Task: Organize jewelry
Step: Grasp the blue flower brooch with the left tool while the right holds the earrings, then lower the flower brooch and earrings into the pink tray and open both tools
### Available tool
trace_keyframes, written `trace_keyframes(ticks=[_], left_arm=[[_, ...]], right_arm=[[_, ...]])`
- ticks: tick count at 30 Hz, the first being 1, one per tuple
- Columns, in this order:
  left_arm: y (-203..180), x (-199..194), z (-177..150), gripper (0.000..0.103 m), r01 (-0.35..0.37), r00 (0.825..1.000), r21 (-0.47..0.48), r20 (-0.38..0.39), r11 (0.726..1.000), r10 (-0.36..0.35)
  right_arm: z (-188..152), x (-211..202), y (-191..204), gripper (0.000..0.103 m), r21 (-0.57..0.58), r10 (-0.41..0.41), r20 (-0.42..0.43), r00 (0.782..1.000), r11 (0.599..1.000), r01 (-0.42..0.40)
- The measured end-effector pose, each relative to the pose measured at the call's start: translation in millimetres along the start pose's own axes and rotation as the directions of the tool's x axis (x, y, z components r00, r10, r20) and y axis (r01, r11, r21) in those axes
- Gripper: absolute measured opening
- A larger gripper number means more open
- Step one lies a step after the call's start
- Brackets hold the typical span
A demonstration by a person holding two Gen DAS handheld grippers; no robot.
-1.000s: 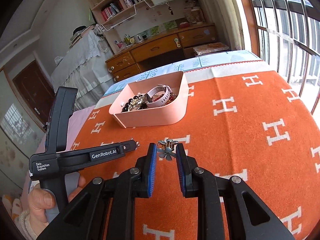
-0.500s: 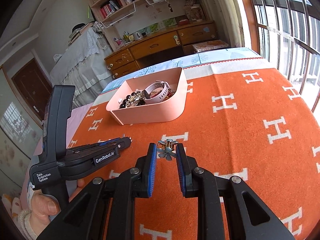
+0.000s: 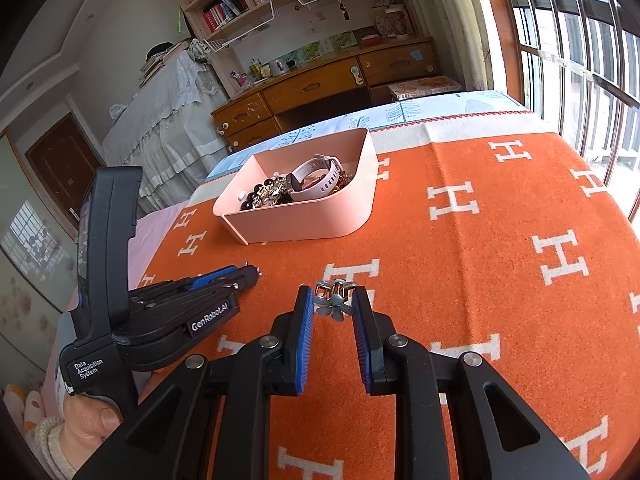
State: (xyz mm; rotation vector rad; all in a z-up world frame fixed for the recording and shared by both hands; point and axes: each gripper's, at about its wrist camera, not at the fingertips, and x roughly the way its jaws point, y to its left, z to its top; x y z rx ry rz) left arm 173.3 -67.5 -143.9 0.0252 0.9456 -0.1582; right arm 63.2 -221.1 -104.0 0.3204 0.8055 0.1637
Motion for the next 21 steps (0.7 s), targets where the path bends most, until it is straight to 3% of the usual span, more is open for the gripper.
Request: trace_keyframes(ticks=[4, 8, 16, 18, 21], left_arm=[[9, 0, 2, 0.016, 0.029, 0.999, -0.016, -0.027, 0.999, -0.030], [11, 9, -1, 0.041, 0.002, 0.998, -0.011, -0.056, 1.000, -0.003], [1, 17, -4, 0.040, -0.016, 1.000, 0.021, -0.005, 1.000, 0.016], [0, 17, -4, 0.018, -0.013, 1.000, 0.022, 0.002, 1.000, 0.013], [1, 14, -2, 0.015, -0.006, 1.000, 0.012, -0.005, 1.000, 0.006]], right_arm=[[0, 1, 1, 0.019, -0.006, 0.002, 0.003, 1.000, 1.000, -0.002], [-1, 1, 3, 0.019, -0.015, 0.004, 0.003, 1.000, 1.000, -0.004], [-1, 3, 3, 0.019, -0.014, 0.011, -0.006, 1.000, 1.000, -0.011], [-1, 4, 2, 0.019, -0.009, 0.011, -0.010, 1.000, 1.000, -0.011], [0, 4, 2, 0.019, -0.009, 0.008, -0.007, 1.000, 1.000, -0.008]])
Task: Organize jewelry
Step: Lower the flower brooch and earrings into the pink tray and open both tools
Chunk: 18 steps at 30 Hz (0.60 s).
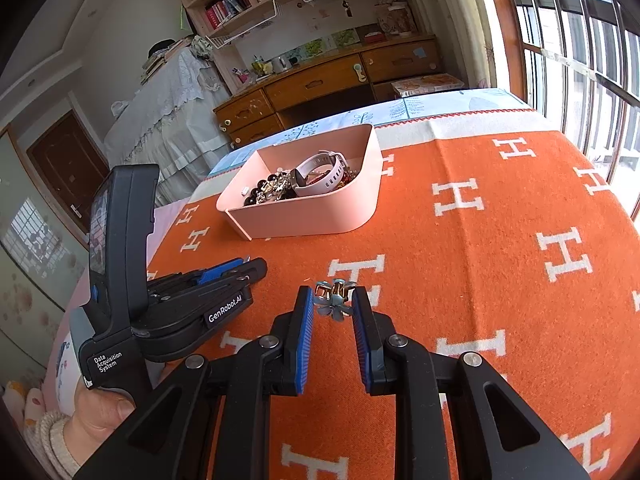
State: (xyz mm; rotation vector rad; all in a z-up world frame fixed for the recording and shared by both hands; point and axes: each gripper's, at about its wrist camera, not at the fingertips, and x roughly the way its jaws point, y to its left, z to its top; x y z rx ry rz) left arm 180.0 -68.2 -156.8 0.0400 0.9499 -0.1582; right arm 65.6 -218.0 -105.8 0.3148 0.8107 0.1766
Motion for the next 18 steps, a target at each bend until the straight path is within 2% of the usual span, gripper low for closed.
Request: trace_keyframes(ticks=[4, 8, 13, 18], left_arm=[[12, -11, 5, 0.015, 0.011, 0.999, -0.050, -0.034, 0.999, -0.013], [17, -45, 16, 0.015, 0.041, 0.998, -0.043, -0.044, 0.998, -0.043], [11, -108, 46, 0.015, 0.029, 0.999, 0.043, 0.034, 0.999, -0.030], [10, -167, 107, 0.015, -0.004, 0.990, 0.082, 0.139, 0.997, -0.008]], right_arm=[[1, -6, 6, 0.019, -0.012, 0.010, 0.008, 1.000, 1.000, -0.009], [11, -19, 14, 0.019, -0.003, 0.063, 0.009, 0.998, 0.998, -0.063], [51, -55, 33, 0.019, -0.051, 0.081, 0.047, 0.996, 0.996, -0.079], [121, -96, 56, 0.019, -0.099, 0.088, 0.099, 0.991, 0.992, -0.078]])
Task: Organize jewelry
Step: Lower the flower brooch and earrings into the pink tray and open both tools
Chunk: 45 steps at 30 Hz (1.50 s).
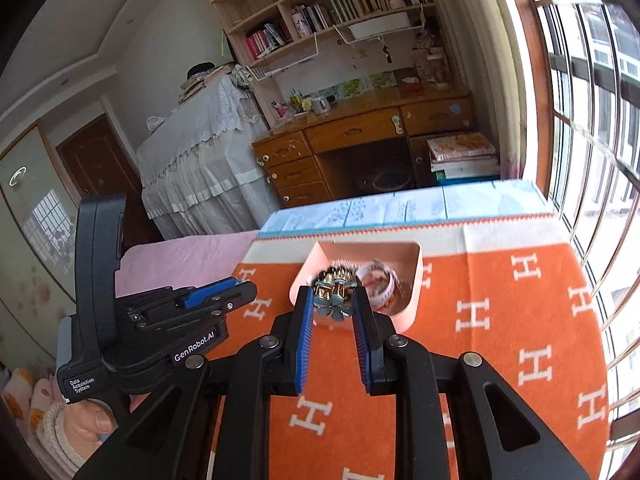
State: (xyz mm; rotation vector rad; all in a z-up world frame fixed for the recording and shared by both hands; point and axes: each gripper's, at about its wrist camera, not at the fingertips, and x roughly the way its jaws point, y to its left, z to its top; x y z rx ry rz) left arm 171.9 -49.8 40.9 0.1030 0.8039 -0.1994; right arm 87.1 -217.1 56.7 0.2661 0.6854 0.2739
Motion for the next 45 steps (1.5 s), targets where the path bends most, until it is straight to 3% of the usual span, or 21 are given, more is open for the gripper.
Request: trace_keyframes(ticks=[6, 8, 11, 14, 18, 23, 25, 26, 27, 29, 31, 35, 45], left_arm=[[0, -14, 75, 0.015, -0.020, 0.999, 0.036, 0.049, 0.999, 0.018], [-2, 0, 91, 0.015, -0.022, 0.999, 0.051, 0.039, 0.998, 0.020], [-4, 46, 101, 0.015, -0.007, 0.999, 0.053, -0.041, 0.999, 0.009], [-5, 103, 96, 0.015, -0.023, 0.994, 0.071, -0.108, 0.997, 0.030], [-1, 173, 77, 0.015, -0.022, 0.979, 0.055, -0.202, 0.998, 0.033], [3, 220, 57, 0.016, 0.003, 0.964, 0.029, -0.266, 1.000, 0.004], [5, 233, 52, 0.021, 0.024, 0.956, 0.015, -0.292, 1.000, -0.018], [6, 236, 49, 0.032, 0.028, 0.953, 0.012, -0.302, 1.000, -0.023], [6, 239, 47, 0.041, 0.026, 0.952, 0.014, -0.305, 1.000, -0.020], [5, 241, 44, 0.061, 0.016, 0.955, 0.020, -0.295, 1.000, -0.010], [5, 239, 43, 0.062, 0.023, 0.957, 0.022, -0.290, 0.999, -0.016], [5, 223, 41, 0.079, 0.016, 0.963, 0.042, -0.269, 0.999, -0.005], [-15, 139, 21, 0.082, 0.033, 0.987, 0.126, -0.159, 0.991, -0.013]], right_arm=[[85, -5, 21, 0.019, -0.069, -0.067, 0.049, 0.997, 0.995, 0.070], [105, 8, 22, 0.019, -0.089, -0.114, 0.044, 0.992, 0.989, 0.118], [122, 48, 12, 0.019, -0.093, -0.164, -0.019, 0.986, 0.983, 0.161], [119, 107, -15, 0.019, -0.060, -0.179, -0.146, 0.973, 0.983, 0.172], [95, 176, -50, 0.019, -0.019, -0.171, -0.301, 0.938, 0.985, 0.173], [65, 231, -75, 0.020, -0.005, -0.170, -0.406, 0.898, 0.983, 0.183], [57, 244, -89, 0.022, 0.013, -0.157, -0.428, 0.890, 0.984, 0.180], [56, 250, -94, 0.029, 0.025, -0.149, -0.434, 0.889, 0.984, 0.178], [54, 251, -98, 0.036, 0.037, -0.143, -0.433, 0.890, 0.984, 0.176], [52, 253, -102, 0.038, 0.037, -0.147, -0.414, 0.898, 0.983, 0.178], [52, 253, -97, 0.038, 0.024, -0.150, -0.397, 0.905, 0.985, 0.174], [54, 234, -87, 0.038, 0.010, -0.157, -0.360, 0.920, 0.985, 0.172], [54, 162, -65, 0.038, -0.017, -0.161, -0.272, 0.949, 0.987, 0.163]])
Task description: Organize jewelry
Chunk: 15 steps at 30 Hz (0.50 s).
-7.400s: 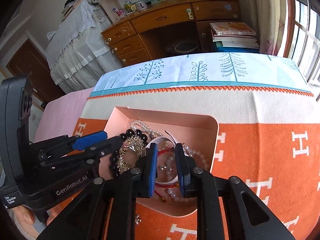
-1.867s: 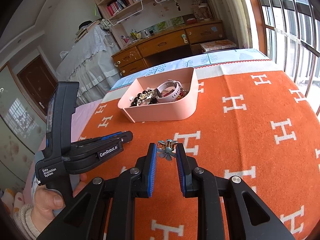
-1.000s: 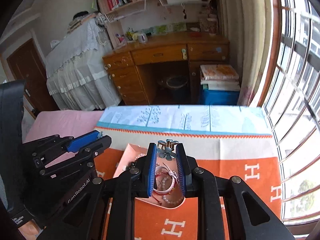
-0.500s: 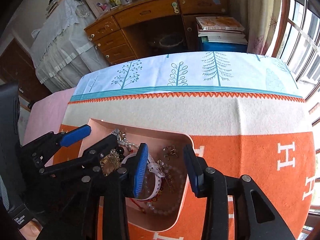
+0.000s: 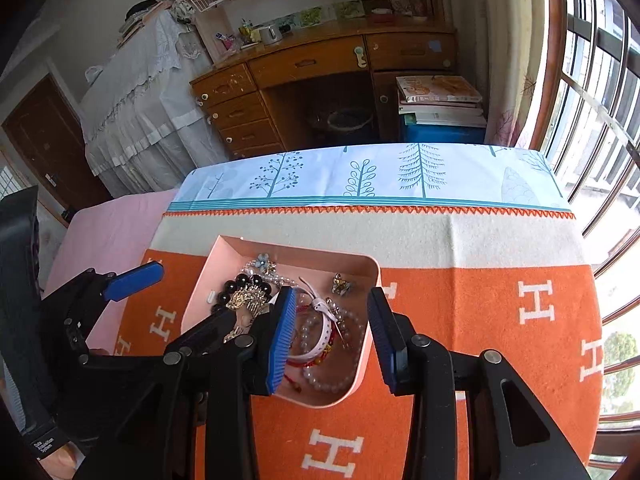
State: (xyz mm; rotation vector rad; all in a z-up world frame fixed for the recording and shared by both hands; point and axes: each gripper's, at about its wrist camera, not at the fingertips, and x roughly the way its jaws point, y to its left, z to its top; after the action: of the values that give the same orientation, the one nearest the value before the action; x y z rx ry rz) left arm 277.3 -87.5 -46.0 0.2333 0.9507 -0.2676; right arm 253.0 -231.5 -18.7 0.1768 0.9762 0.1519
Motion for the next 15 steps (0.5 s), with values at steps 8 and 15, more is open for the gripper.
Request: trace_keyframes(ticks=[8, 15], left_arm=[[-13, -64, -33, 0.082, 0.005, 0.997, -0.007, 0.076, 1.000, -0.005], [-21, -111, -72, 0.082, 0.002, 0.995, -0.003, 0.103, 1.000, -0.002]], right_arm=[[-34, -71, 8, 0.038, -0.031, 0.024, 0.079, 0.997, 0.999, -0.021], [-78, -125, 20, 0.050, -0.057, 0.046, 0.151, 0.987, 0.998, -0.038]])
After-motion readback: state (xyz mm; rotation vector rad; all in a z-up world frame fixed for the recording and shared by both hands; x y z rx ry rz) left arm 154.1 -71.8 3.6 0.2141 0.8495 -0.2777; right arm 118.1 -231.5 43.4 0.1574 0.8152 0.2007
